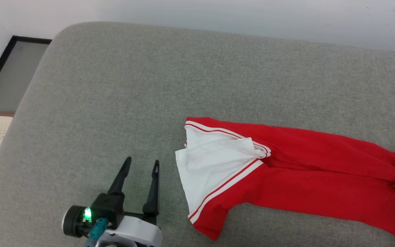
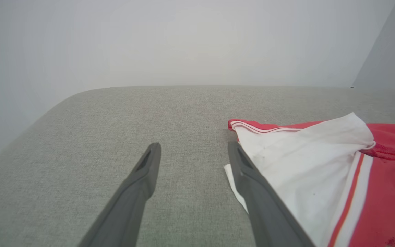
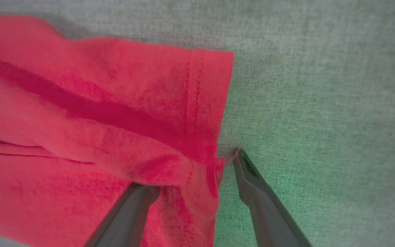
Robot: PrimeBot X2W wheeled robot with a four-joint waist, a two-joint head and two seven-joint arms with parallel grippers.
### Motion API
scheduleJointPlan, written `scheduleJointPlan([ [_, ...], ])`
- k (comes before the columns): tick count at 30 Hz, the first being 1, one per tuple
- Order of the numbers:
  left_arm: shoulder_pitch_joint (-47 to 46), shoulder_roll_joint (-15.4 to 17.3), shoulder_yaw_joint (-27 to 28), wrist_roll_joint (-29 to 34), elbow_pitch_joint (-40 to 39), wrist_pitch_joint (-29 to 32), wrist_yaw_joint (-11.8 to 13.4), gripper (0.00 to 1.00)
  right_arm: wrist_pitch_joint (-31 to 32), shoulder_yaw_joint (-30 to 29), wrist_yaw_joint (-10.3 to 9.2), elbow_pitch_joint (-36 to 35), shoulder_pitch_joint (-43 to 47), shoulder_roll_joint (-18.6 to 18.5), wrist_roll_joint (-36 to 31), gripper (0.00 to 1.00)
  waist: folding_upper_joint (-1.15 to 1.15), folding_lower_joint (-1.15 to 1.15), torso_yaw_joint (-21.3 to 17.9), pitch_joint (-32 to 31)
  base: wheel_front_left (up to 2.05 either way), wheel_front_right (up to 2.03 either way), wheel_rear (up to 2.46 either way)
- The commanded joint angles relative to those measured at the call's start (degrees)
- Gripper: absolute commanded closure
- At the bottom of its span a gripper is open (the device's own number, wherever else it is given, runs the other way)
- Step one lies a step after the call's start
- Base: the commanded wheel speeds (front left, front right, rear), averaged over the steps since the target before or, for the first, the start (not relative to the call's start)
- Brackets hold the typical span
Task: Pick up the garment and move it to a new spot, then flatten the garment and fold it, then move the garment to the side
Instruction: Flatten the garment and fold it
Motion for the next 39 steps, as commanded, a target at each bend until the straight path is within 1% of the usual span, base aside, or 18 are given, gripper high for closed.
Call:
scheduleJointPlan([
  [1, -0.3, -0.3, 0.5, 0.6, 0.2, -0.2, -0.3, 0.00, 0.0, 2.0, -0.07, 2.9, 2.6, 2.9, -0.4, 0.00, 0.00, 0.00, 0.3, 0.3, 0.00, 0.00, 0.00],
  [4, -0.3, -1.4, 1.8, 1.6, 0.8, -0.2, -1.6, 0.00, -0.5, 3.1, -0.06, 3.9, 3.3, 3.7, -0.4, 0.00, 0.00, 0.00, 0.6, 0.5, 0.00, 0.00, 0.00],
  [5, -0.3, -1.7, 2.1, 2.0, 1.0, -0.2, -2.0, 0.00, -0.6, 3.6, -0.05, 4.2, 3.4, 3.6, -0.2, 0.03, 0.00, 0.00, 0.6, 0.6, 0.00, 0.00, 0.00],
  [6, -0.3, -2.0, 2.5, 2.4, 1.2, -0.2, -2.3, 0.00, -0.6, 4.0, -0.05, 4.4, 3.5, 3.7, 0.1, 0.11, 0.00, 0.00, 0.6, 0.7, 0.00, 0.00, 0.00],
  [7, -0.3, -2.3, 2.9, 2.7, 1.4, -0.2, -2.7, 0.00, -0.8, 4.3, -0.03, 4.5, 3.5, 3.7, 0.3, 0.29, 0.00, 0.00, 0.6, 0.8, 0.00, 0.00, 0.00],
  [8, -0.3, -2.5, 3.2, 3.1, 1.6, -0.2, -2.9, 0.00, -1.2, 4.6, -0.03, 4.4, 3.4, 3.6, 0.4, 0.55, 0.00, 0.00, 0.6, 0.8, 0.00, 0.00, 0.00],
  [9, -0.2, -2.8, 3.6, 3.4, 1.7, -0.2, -3.2, 0.00, -1.7, 4.8, -0.03, 4.3, 3.4, 3.7, 0.4, 0.71, 0.00, 0.00, 0.5, 0.8, 0.00, 0.00, 0.00],
  [10, -0.2, -2.9, 4.0, 3.9, 1.8, -0.2, -3.5, 0.00, -2.1, 4.8, -0.03, 4.3, 3.3, 3.8, 0.5, 1.00, 0.00, 0.00, 0.4, 0.8, 0.00, 0.00, 0.00],
  [15, 0.0, -4.0, 6.0, 4.8, 2.0, -0.2, -4.8, 0.00, -4.6, 3.9, -0.04, 4.6, 1.8, 3.5, 1.0, 1.00, 0.00, 0.00, -0.5, 0.7, 0.00, 0.00, 0.00],
  [19, 1.0, -4.5, 7.8, 5.4, 2.0, -0.2, -5.7, 0.00, -7.4, 2.9, -0.08, 4.9, 0.1, 3.1, 1.4, 1.00, 0.00, 0.00, -2.1, 0.3, 0.00, 0.00, 0.00],
  [28, 2.3, -5.0, 11.6, 6.0, 1.7, -0.2, -7.7, 0.00, -14.9, -2.3, -0.20, 6.9, -3.4, -0.4, 1.4, 1.00, 0.00, 0.00, -7.1, 0.0, 0.00, 0.00, 0.00],
  [34, 3.2, -5.5, 13.0, 6.6, 1.8, -0.2, -8.7, 0.00, -20.1, -8.6, -0.09, 10.4, -4.7, -4.6, 0.0, 1.00, 0.00, 0.00, -9.3, -0.2, 0.00, 0.00, 0.00],
  [37, 3.7, -5.6, 13.8, 7.0, 2.0, -0.2, -9.2, 0.00, -21.7, -9.8, -0.08, 11.3, -5.2, -4.7, 1.0, 1.00, 0.00, 0.00, -9.9, -0.8, 0.00, 0.00, 0.00],
  [39, 4.2, -5.7, 14.2, 7.1, 2.3, -0.2, -9.3, 0.00, -22.1, -8.8, -0.08, 10.6, -4.7, -4.9, 1.4, 1.00, 0.00, 0.00, -10.3, -1.4, 0.00, 0.00, 0.00],
])
